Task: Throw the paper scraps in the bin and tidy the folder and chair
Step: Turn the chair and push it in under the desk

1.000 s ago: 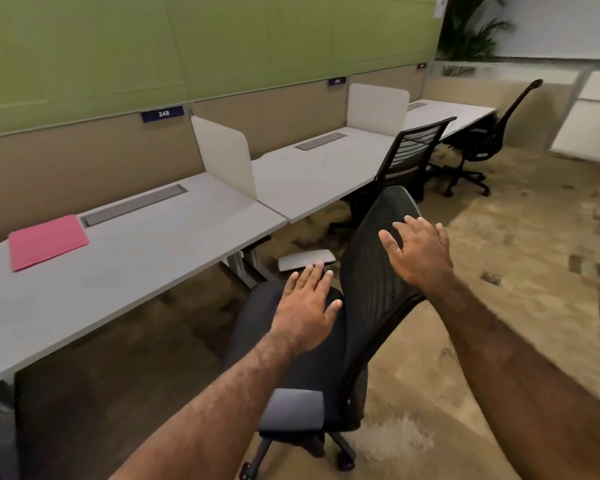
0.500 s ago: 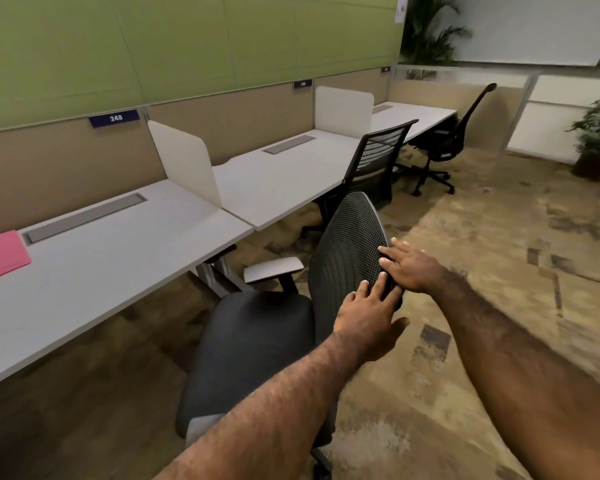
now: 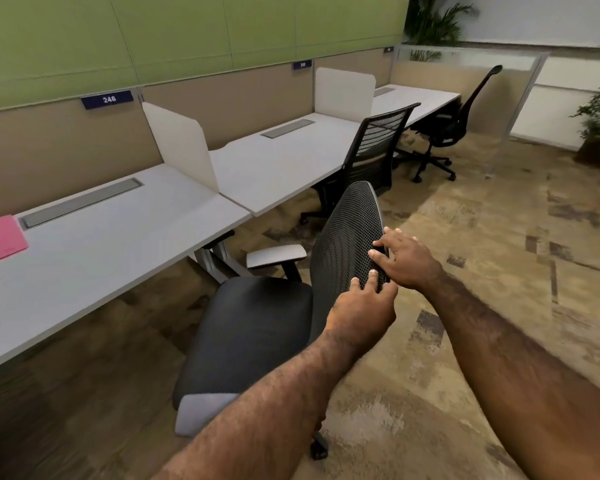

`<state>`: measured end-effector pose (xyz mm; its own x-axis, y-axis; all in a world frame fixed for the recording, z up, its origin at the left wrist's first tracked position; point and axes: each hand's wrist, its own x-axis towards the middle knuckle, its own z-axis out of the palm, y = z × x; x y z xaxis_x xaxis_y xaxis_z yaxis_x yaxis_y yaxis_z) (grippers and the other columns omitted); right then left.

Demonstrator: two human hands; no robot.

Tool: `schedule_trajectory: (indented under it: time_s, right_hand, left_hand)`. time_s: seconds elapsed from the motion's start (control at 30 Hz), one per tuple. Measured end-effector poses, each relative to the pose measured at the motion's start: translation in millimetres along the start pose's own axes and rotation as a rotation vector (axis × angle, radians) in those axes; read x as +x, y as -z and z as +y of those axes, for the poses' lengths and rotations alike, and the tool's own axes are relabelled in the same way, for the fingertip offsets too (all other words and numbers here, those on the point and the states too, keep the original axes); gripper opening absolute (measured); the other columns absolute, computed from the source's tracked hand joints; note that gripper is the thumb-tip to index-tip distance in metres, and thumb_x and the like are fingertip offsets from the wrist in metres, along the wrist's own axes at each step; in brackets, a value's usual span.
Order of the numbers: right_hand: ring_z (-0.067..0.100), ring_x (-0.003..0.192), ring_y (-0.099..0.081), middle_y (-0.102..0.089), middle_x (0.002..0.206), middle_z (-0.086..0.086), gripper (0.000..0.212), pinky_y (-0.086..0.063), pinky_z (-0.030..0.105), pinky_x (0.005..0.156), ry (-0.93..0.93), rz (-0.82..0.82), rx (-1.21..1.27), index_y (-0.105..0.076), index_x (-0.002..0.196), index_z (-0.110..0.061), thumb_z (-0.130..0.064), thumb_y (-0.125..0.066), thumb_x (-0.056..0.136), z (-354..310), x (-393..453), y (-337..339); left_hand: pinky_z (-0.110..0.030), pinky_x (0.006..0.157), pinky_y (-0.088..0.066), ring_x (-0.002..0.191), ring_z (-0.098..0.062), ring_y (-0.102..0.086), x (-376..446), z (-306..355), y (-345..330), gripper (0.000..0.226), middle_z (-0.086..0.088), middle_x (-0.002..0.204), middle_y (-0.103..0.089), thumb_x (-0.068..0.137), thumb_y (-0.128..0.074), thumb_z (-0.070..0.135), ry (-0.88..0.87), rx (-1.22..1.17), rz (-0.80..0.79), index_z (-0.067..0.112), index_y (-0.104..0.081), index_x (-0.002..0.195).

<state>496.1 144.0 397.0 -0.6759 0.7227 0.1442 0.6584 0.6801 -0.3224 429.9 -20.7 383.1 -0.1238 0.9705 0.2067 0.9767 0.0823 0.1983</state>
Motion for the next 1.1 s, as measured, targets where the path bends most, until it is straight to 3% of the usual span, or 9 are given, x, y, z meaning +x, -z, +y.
schedule_trajectory:
  time_s: [0.07, 0.17, 0.37, 0.53, 0.67, 0.8, 0.9, 1.0, 1.1]
  right_hand:
    - [0.025, 0.129, -0.044, -0.058, 0.128, 0.002, 0.029, -0.032, 0.045, 0.106, 0.041, 0.068, -0.019, -0.060, 0.104, -0.025, -0.050, -0.051, 0.092, -8.7, -6.8, -1.3]
    - [0.022, 0.103, -0.055, -0.058, 0.098, -0.005, 0.028, -0.041, 0.040, 0.090, 0.077, 0.116, -0.049, -0.056, 0.095, -0.025, -0.052, -0.053, 0.089, -20.8, -19.9, -1.3]
    - [0.023, 0.115, -0.052, -0.059, 0.122, 0.002, 0.046, -0.038, 0.040, 0.098, 0.062, 0.089, -0.098, -0.059, 0.119, -0.021, -0.056, -0.048, 0.091, -42.0, -50.3, -10.5]
    - [0.022, 0.129, -0.043, -0.052, 0.137, 0.003, 0.059, -0.030, 0.045, 0.109, 0.049, 0.001, -0.136, -0.053, 0.132, -0.023, -0.063, -0.037, 0.092, -56.6, -74.1, -16.7]
    - [0.020, 0.142, -0.029, -0.040, 0.151, 0.002, 0.067, -0.016, 0.047, 0.116, 0.033, -0.052, -0.131, -0.048, 0.137, -0.028, -0.071, -0.030, 0.089, -64.5, -90.6, -21.4]
    - [0.017, 0.141, -0.030, -0.043, 0.148, -0.002, 0.082, -0.013, 0.053, 0.115, 0.011, -0.076, -0.159, -0.049, 0.135, -0.031, -0.083, -0.017, 0.079, -76.1, -102.8, -23.1]
    - [0.018, 0.135, -0.037, -0.050, 0.141, -0.003, 0.088, -0.018, 0.056, 0.111, 0.011, -0.092, -0.190, -0.053, 0.129, -0.032, -0.087, -0.012, 0.075, -83.4, -105.8, -20.9]
    - [0.021, 0.113, -0.053, -0.062, 0.120, -0.001, 0.086, -0.042, 0.050, 0.098, -0.001, -0.062, -0.171, -0.062, 0.112, -0.030, -0.090, -0.014, 0.073, -84.1, -106.6, -19.0]
    - [0.019, 0.082, -0.057, -0.063, 0.089, -0.002, 0.079, -0.053, 0.041, 0.074, -0.016, -0.015, -0.135, -0.056, 0.087, -0.030, -0.094, -0.014, 0.066, -90.5, -107.7, -21.6]
  left_hand:
    - [-0.061, 0.089, -0.048, 0.130, -0.053, -0.039, -17.5, -2.2, 1.0, 0.030, -0.024, 0.151, -0.036, 0.099, -0.038, 0.021, 0.010, -0.034, 0.007, 0.013, -0.043, 0.127]
    - [-0.059, 0.080, -0.053, 0.124, -0.052, -0.047, -51.1, -7.1, 2.2, 0.019, -0.022, 0.144, -0.047, 0.093, -0.042, 0.021, -0.009, -0.036, 0.093, 0.014, -0.047, 0.110]
    - [-0.045, 0.075, -0.058, 0.111, -0.036, -0.063, -136.6, -33.0, 21.4, 0.014, -0.008, 0.132, -0.062, 0.084, -0.043, 0.028, -0.020, -0.052, 0.277, 0.022, -0.046, 0.096]
    - [-0.033, 0.068, -0.055, 0.078, -0.015, -0.062, -196.5, -66.9, 46.8, 0.041, 0.001, 0.093, -0.069, 0.077, -0.055, 0.024, 0.170, -0.126, 0.374, 0.015, -0.060, 0.117]
    - [-0.034, 0.047, -0.048, 0.050, -0.009, -0.049, -219.3, -96.3, 63.5, 0.018, 0.007, 0.061, -0.053, 0.089, -0.042, 0.038, 0.306, -0.119, 0.440, 0.022, -0.050, 0.088]
    - [-0.029, 0.048, -0.045, 0.048, -0.010, -0.049, -222.6, -124.5, 76.5, 0.065, 0.009, 0.053, -0.048, 0.089, -0.013, 0.075, 0.460, 0.133, 0.348, 0.024, -0.052, 0.080]
    - [-0.025, 0.045, -0.028, 0.043, -0.011, -0.041, -222.9, -141.7, 85.6, 0.082, 0.008, 0.046, -0.041, 0.081, -0.003, 0.085, 0.505, 0.275, 0.218, 0.021, -0.050, 0.060]
    - [-0.025, 0.047, -0.028, 0.049, -0.010, -0.045, -227.2, -167.0, 89.3, 0.089, 0.007, 0.051, -0.049, 0.073, 0.001, 0.092, 0.518, 0.292, 0.112, 0.021, -0.051, 0.058]
    - [-0.028, 0.057, -0.044, 0.060, -0.012, -0.054, -235.5, -193.2, 94.4, 0.089, 0.008, 0.060, -0.055, 0.067, -0.004, 0.098, 0.480, 0.263, 0.066, 0.023, -0.054, 0.066]
